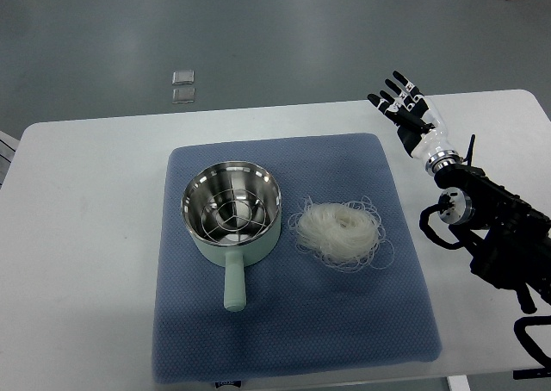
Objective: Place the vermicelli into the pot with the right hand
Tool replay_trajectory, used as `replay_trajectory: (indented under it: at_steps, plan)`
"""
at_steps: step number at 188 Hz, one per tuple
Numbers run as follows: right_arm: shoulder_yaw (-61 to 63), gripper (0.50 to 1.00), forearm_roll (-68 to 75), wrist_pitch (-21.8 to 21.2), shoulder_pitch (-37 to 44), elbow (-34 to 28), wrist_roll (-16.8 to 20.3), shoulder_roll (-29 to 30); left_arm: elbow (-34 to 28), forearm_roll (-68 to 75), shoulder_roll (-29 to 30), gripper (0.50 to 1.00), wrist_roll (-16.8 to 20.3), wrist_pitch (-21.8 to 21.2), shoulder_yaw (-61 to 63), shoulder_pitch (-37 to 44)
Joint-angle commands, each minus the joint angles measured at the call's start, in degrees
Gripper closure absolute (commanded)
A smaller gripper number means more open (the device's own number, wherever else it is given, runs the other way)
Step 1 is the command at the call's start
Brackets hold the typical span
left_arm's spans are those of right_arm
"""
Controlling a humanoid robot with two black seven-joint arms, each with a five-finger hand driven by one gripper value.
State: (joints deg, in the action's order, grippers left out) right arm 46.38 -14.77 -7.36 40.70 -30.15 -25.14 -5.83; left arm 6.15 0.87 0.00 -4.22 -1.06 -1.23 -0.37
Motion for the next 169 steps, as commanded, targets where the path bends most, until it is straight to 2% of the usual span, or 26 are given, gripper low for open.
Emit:
replay_trajectory:
  at_steps: [1, 129, 169]
  plan:
    - [0.03, 0.583, 0.00, -0.03, 0.08, 0.00, -0.08, -0.06, 0.00, 0.01, 0.00, 0.500, 0.00, 0.01, 0.00, -0.07]
    - [-0.23, 0.583, 0.00, 0.06, 0.44, -1.23, 0.01, -0.85, 0.00, 0.01, 0.00, 0.500, 0.09, 0.01, 0.00, -0.07]
    - [-2.26, 0.583, -1.93, -0.03, 0.26, -4.13, -0.08, -4.81, 0.00, 0.01, 0.00, 0.500, 0.00, 0.01, 0.00, -0.16]
